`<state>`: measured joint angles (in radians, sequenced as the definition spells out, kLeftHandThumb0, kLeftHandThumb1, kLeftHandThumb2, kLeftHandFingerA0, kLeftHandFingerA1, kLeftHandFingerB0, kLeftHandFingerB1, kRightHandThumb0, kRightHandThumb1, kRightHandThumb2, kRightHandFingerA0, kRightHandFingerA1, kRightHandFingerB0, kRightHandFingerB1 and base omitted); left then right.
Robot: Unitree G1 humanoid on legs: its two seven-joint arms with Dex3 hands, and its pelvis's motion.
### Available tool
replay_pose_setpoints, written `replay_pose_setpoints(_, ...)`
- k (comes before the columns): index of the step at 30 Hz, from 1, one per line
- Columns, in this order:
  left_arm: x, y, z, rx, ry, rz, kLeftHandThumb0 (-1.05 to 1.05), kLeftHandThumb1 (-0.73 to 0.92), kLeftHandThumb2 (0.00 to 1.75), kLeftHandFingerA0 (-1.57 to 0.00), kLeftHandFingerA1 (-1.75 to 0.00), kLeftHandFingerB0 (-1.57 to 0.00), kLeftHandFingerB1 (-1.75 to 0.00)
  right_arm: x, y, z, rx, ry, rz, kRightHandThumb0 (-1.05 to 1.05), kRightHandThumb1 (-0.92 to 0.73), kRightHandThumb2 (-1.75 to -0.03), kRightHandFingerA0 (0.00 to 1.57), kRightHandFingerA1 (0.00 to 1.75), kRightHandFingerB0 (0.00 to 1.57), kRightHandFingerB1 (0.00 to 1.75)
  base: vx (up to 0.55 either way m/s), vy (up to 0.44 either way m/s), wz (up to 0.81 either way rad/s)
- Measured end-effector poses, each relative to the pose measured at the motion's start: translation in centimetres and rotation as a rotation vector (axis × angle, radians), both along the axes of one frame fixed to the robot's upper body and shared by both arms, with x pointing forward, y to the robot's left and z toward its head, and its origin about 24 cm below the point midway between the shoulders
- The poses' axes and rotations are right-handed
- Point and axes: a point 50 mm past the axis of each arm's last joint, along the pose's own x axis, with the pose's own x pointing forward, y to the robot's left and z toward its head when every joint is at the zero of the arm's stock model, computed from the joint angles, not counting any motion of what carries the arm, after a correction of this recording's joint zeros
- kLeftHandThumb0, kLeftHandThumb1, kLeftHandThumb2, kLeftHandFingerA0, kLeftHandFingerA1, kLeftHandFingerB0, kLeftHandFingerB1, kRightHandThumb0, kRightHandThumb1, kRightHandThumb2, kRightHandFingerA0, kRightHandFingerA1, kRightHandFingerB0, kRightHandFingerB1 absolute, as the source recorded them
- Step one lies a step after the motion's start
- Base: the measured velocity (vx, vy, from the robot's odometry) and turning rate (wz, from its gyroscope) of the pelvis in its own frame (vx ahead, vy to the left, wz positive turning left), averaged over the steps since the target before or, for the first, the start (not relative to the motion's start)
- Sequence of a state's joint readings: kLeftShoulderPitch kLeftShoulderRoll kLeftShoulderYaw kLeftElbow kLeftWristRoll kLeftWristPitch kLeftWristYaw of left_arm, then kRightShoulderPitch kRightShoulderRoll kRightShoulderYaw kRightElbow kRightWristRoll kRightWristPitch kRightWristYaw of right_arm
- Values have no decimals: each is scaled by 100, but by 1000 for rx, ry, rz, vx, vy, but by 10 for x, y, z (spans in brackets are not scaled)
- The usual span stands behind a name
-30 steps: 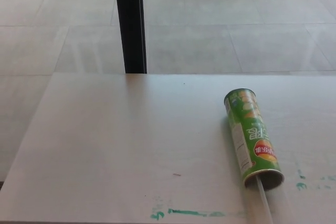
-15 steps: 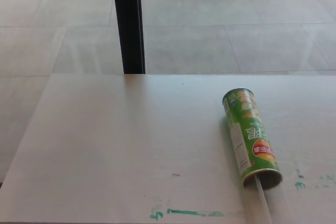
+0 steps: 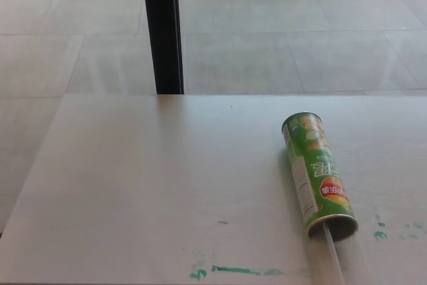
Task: Use the finger on the right hand of the robot to pull out the chips tray kept inside a container in the middle of the desk
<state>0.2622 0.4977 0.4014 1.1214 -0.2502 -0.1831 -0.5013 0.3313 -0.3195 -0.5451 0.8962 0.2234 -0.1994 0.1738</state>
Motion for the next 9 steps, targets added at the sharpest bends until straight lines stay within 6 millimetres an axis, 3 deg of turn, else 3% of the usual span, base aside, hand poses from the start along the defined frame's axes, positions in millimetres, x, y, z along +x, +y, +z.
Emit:
replay_pose_setpoints(1,0,0,0,2,0,1,-70,71,61,-34,-74,-39,-57,0,0,-1,5,5,-2,-17,-56,-61,77,116,54,64,0,0,0)
replay_pose_setpoints(3,0,0,0,3,1,5,-70,71,62,-35,-77,-39,-57,-1,1,-3,12,9,-6,-22,-52,-70,78,112,56,68,0,0,0)
replay_pose_setpoints(5,0,0,-1,2,5,8,-71,70,61,-37,-81,-41,-61,-1,1,-3,15,6,-9,-22,-53,-70,75,113,56,67,0,0,0)
replay_pose_setpoints(6,-1,0,-1,3,5,8,-70,71,62,-36,-76,-40,-57,-2,1,-3,16,4,-9,-17,-56,-61,73,118,59,65,0,0,0)
replay_pose_setpoints(7,-1,0,-1,4,6,8,-70,71,62,-33,-75,-37,-55,-2,1,-3,17,3,-9,-22,-53,-69,78,115,60,69,0,0,0)
replay_pose_setpoints(9,-1,0,-1,4,6,8,-70,72,62,-34,-75,-37,-56,-1,1,-3,17,3,-9,-16,-56,-62,73,121,56,67,0,0,0)
